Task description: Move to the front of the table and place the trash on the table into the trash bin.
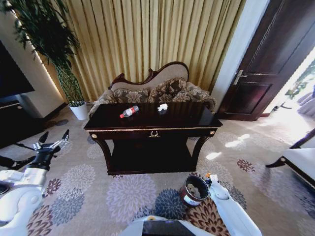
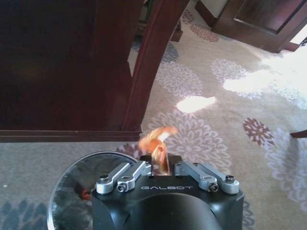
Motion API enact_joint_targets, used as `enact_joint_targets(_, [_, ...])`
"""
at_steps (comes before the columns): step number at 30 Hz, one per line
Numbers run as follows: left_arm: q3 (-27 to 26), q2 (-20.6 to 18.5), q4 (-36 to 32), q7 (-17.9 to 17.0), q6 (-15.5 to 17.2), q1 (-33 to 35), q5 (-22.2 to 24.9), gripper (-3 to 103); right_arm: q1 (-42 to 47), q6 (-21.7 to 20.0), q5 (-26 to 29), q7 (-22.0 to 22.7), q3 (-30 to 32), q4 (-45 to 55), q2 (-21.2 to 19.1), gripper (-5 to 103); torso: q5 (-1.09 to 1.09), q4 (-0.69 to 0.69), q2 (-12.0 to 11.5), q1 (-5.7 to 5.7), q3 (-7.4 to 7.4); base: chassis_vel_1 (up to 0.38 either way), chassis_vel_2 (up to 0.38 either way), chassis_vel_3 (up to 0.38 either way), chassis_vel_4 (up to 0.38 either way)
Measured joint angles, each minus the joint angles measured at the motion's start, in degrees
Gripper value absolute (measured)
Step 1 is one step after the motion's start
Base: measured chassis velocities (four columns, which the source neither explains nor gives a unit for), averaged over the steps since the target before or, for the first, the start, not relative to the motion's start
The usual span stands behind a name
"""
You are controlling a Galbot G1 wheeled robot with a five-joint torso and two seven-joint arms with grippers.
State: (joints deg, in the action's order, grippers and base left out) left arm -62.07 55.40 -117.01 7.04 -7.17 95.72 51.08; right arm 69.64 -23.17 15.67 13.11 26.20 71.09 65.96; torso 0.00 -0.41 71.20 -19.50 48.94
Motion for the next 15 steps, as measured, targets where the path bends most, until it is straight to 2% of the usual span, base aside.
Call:
enact_joint_targets(1, [0.1, 0.0, 0.0, 0.0, 0.0, 0.0, 0.0, 100, 0.0, -0.3, 0.3, 0.1, -0.2, 0.4, 0.2, 21, 0.0, 0.0, 0.0, 0.0, 0.0, 0.0, 0.0, 0.0, 0.0])
enact_joint_targets(2, [0.1, 0.0, 0.0, 0.0, 0.0, 0.0, 0.0, 100, 0.0, -0.3, 0.3, 0.1, -0.2, 0.4, 0.2, 21, 0.0, 0.0, 0.0, 0.0, 0.0, 0.0, 0.0, 0.0, 0.0])
enact_joint_targets(4, [0.1, -0.2, 0.2, 0.0, 0.0, -0.1, 0.1, 100, 0.0, -0.5, 0.4, 0.2, -0.5, 0.7, 0.5, 32, 0.01, 0.02, 0.0, 0.0, 0.0, 0.0, 0.0, 0.0, 0.0])
enact_joint_targets(5, [0.1, -0.2, 0.2, 0.0, 0.0, -0.1, 0.1, 100, 0.0, -0.5, 0.4, 0.2, -0.5, 0.7, 0.5, 32, 0.01, 0.02, 0.0, 0.0, 0.0, 0.0, 0.0, 0.0, 0.0])
enact_joint_targets(8, [-0.3, -0.4, 0.4, 0.0, -0.1, 0.1, 0.3, 100, -0.1, -0.5, 1.0, 1.2, -1.0, 1.0, 0.9, 48, 0.01, 0.0, 0.0, 0.0, 0.0, 0.0, 0.0, 0.0, 0.0])
enact_joint_targets(10, [-0.4, -0.4, 0.4, 0.0, -0.1, 0.2, 0.4, 100, -0.3, -0.5, 1.3, 1.7, -1.2, 1.2, 1.0, 48, 0.01, 0.01, 0.0, 0.0, 0.0, 0.0, 0.0, 0.0, 0.0])
enact_joint_targets(11, [-0.5, -0.4, 0.4, 0.0, -0.1, 0.3, 0.4, 100, -0.4, -0.5, 1.8, 2.1, -1.3, 1.7, 1.0, 59, 0.01, 0.01, 0.0, 0.0, 0.0, 0.0, 0.0, 0.0, 0.0])
enact_joint_targets(13, [-0.5, -0.4, 0.3, 0.0, -0.1, 0.3, 0.5, 100, -0.5, -0.3, 2.7, 2.5, -1.3, 2.5, 1.0, 59, 0.01, 0.0, 0.0, 0.0, 0.0, 0.0, 0.0, 0.0, 0.0])
enact_joint_targets(15, [-0.5, -0.4, 0.2, 0.0, -0.1, 0.3, 0.5, 100, -0.8, 2.6, 6.7, 3.4, -0.9, 6.8, 0.8, 70, 0.03, 0.0, 0.0, 0.0, 0.0, 0.0, 0.0, 0.0, 0.0])
